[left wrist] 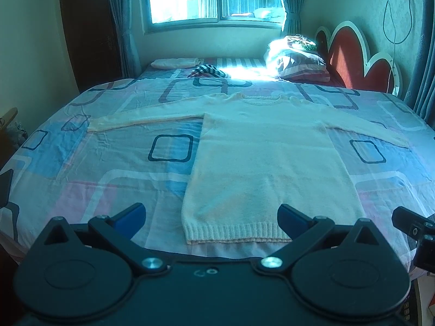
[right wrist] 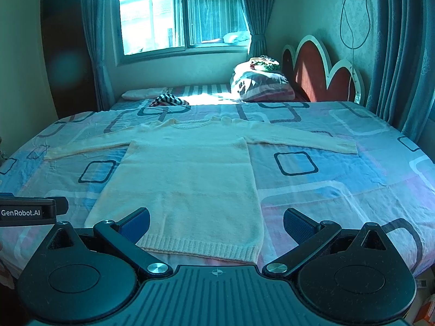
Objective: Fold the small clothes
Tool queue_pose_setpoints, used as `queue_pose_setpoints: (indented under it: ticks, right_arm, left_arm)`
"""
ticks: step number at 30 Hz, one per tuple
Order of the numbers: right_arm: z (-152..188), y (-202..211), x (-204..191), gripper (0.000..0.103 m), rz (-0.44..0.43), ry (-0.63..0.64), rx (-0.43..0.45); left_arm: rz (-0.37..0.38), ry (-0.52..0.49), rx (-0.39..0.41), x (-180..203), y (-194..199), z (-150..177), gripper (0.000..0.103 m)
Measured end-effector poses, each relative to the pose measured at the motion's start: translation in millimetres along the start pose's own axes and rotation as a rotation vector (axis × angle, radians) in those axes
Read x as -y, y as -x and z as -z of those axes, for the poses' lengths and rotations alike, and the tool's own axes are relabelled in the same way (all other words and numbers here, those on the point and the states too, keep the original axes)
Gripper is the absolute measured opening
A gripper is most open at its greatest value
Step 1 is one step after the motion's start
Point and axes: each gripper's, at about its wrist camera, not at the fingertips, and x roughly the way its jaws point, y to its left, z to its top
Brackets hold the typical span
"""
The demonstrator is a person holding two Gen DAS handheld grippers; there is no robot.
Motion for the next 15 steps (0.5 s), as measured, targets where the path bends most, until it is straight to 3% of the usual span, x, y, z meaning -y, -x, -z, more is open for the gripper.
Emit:
queue_pose_setpoints:
  ticks: [15]
  right_arm:
    - [1.2, -5.6, 1.8, 0.103, 0.015, -0.004, -0.021]
  left_arm:
    - [0.005, -0.013, -0.014, 2.7, -5.9, 2.4, 0.102]
